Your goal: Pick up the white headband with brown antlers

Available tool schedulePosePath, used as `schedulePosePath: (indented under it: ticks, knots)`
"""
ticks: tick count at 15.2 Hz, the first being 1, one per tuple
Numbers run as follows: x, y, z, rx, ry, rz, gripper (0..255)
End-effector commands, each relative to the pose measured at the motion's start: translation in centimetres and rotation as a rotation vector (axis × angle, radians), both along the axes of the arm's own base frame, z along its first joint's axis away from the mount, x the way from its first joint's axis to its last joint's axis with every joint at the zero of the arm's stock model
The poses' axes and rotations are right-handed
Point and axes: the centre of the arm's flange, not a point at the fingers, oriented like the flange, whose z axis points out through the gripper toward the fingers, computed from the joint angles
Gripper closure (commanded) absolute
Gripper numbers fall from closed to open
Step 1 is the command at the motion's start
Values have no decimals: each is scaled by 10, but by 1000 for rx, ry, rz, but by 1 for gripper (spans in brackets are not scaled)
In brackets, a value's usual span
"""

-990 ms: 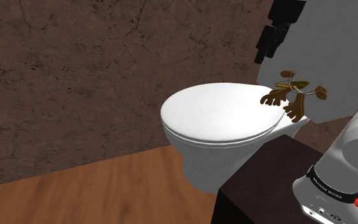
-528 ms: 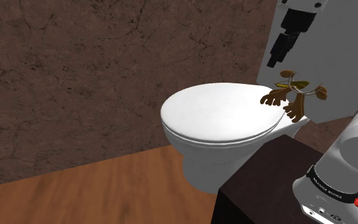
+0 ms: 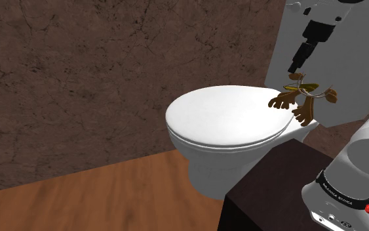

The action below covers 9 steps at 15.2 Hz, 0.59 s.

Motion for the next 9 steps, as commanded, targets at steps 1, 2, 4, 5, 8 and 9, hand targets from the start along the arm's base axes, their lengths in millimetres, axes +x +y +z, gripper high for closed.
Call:
schedulePosePath:
  ticks: [1, 2, 4, 5, 8, 9]
  knots:
    - [-4, -28, -13, 4, -6, 3, 0]
    - [-5, -40, -18, 7, -9, 4, 0]
    - [-6, -49, -27, 8, -11, 5, 0]
    - [-6, -49, -32, 8, -11, 5, 0]
    - [-6, -49, -48, 8, -11, 5, 0]
    - [-6, -49, -53, 8, -11, 5, 0]
